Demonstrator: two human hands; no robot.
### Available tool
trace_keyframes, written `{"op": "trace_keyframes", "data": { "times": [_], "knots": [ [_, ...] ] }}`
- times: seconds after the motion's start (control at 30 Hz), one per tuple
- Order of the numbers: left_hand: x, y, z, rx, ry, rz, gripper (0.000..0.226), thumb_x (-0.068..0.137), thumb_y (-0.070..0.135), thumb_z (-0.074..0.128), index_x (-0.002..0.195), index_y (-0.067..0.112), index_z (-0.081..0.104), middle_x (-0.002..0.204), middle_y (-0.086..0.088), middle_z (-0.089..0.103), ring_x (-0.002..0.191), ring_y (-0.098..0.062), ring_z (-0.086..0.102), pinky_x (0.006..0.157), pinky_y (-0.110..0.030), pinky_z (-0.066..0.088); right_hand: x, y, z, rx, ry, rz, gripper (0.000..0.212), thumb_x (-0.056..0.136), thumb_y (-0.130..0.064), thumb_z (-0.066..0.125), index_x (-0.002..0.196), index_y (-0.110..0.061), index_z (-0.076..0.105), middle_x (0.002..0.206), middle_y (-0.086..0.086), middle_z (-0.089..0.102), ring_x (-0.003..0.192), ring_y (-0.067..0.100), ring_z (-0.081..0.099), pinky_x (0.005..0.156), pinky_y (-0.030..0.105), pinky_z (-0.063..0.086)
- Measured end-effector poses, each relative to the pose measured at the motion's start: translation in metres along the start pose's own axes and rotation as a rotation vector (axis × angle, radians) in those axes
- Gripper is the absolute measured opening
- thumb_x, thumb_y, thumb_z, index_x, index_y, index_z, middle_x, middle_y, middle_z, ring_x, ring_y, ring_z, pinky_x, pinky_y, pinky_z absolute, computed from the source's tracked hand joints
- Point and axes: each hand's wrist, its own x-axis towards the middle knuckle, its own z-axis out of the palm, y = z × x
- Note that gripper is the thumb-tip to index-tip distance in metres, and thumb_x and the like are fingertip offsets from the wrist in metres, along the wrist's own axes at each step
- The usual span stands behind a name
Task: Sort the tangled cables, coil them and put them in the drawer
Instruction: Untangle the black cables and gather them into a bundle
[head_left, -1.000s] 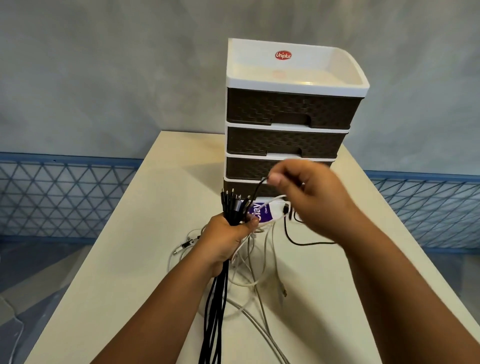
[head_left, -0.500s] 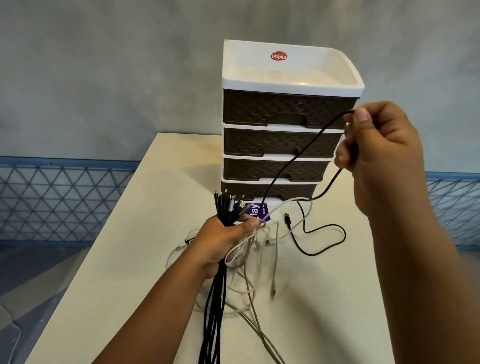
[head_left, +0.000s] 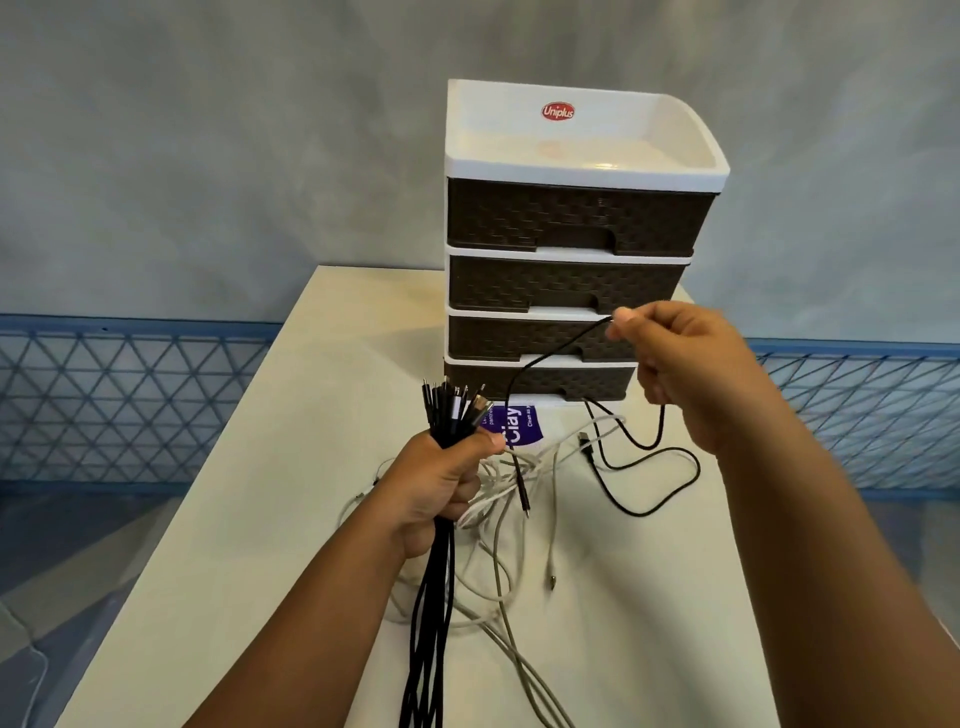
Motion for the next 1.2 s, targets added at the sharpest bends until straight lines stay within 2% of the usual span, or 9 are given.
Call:
{"op": "trace_keyframes", "data": {
  "times": [0.1,0.27,0.37,0.57,0.73,0.93,1.03,1.07,1.2],
  "knots": [
    [0.000,0.001,0.000,0.044,-0.009,-0.029,0.012,0.089,0.011,0.065,0.081,0.017,0.060,0.054,0.005,0.025,0.043,-0.006,0.017,0.038,-0.016,0.015,-0.004,-0.001,0.004,0.069,-0.090,-0.043,0.022,0.098,-0.028,0.057,0.092,-0.016,0.073,0.050,-0.007,0.041,0.049,0.011,0.037,0.049,0.025,0.034],
    [0.001,0.001,0.000,0.049,0.055,-0.051,0.015,0.090,0.007,0.064,0.102,0.013,0.069,0.050,0.008,0.029,0.040,-0.005,0.020,0.036,-0.015,0.017,-0.008,-0.021,-0.002,0.729,-0.134,-0.275,0.029,0.104,-0.023,0.042,0.096,-0.017,0.069,0.073,-0.002,0.057,0.055,0.012,0.044,0.052,0.022,0.037],
    [0.003,0.000,-0.003,-0.016,0.104,-0.067,0.018,0.090,0.010,0.065,0.108,0.013,0.068,0.048,0.010,0.031,0.039,-0.004,0.020,0.036,-0.014,0.016,-0.012,-0.027,-0.006,0.854,-0.207,-0.309,0.025,0.104,-0.024,0.038,0.108,-0.013,0.061,0.085,-0.003,0.065,0.059,0.013,0.049,0.056,0.023,0.039],
    [-0.004,0.007,-0.010,-0.256,0.062,-0.095,0.025,0.084,0.041,0.066,0.080,0.016,0.060,0.047,0.009,0.020,0.038,-0.003,0.015,0.035,-0.013,0.011,-0.032,-0.009,0.025,0.623,-0.160,-0.136,0.023,0.100,-0.018,0.043,0.101,-0.009,0.064,0.083,0.004,0.073,0.059,0.016,0.059,0.055,0.024,0.043],
    [-0.015,0.015,-0.015,-0.461,-0.044,-0.091,0.060,0.077,0.069,0.052,0.086,0.013,0.070,0.043,0.010,0.021,0.032,0.000,0.017,0.035,-0.011,0.010,-0.066,0.030,0.055,0.291,-0.506,-0.177,0.019,0.092,-0.013,0.054,0.097,-0.001,0.067,0.079,0.006,0.073,0.061,0.016,0.062,0.059,0.020,0.047],
    [-0.017,0.012,-0.024,-0.527,0.068,-0.023,0.031,0.082,0.045,0.061,0.090,0.017,0.071,0.044,0.009,0.021,0.033,-0.001,0.019,0.032,-0.014,0.012,-0.077,0.063,0.056,-0.332,-0.929,-0.093,0.022,0.089,-0.012,0.062,0.093,-0.033,0.066,0.083,0.001,0.075,0.077,0.016,0.070,0.079,0.039,0.056],
    [-0.018,0.010,-0.024,-0.496,0.127,0.019,0.022,0.088,0.035,0.059,0.096,0.016,0.068,0.045,0.010,0.020,0.034,0.000,0.017,0.031,-0.013,0.012,-0.074,0.065,0.056,-0.424,-1.029,-0.072,0.010,0.090,-0.021,0.067,0.090,-0.032,0.068,0.082,-0.005,0.073,0.075,0.005,0.066,0.076,0.032,0.055],
    [-0.019,0.010,-0.024,-0.481,0.118,0.028,0.020,0.089,0.033,0.059,0.096,0.017,0.068,0.045,0.010,0.019,0.035,0.000,0.016,0.031,-0.013,0.012,-0.072,0.064,0.059,-0.422,-1.015,-0.082,0.003,0.091,-0.029,0.068,0.088,-0.031,0.068,0.079,-0.008,0.070,0.072,0.003,0.063,0.073,0.030,0.053],
    [-0.028,0.015,-0.017,-0.379,0.024,0.075,0.020,0.087,0.032,0.059,0.094,0.018,0.072,0.046,0.010,0.019,0.036,-0.001,0.015,0.034,-0.013,0.012,-0.067,0.052,0.073,-0.184,-0.706,-0.081,0.032,0.083,-0.054,0.064,0.089,-0.024,0.070,0.084,0.006,0.072,0.083,0.028,0.067,0.081,0.049,0.054]
  ]
}}
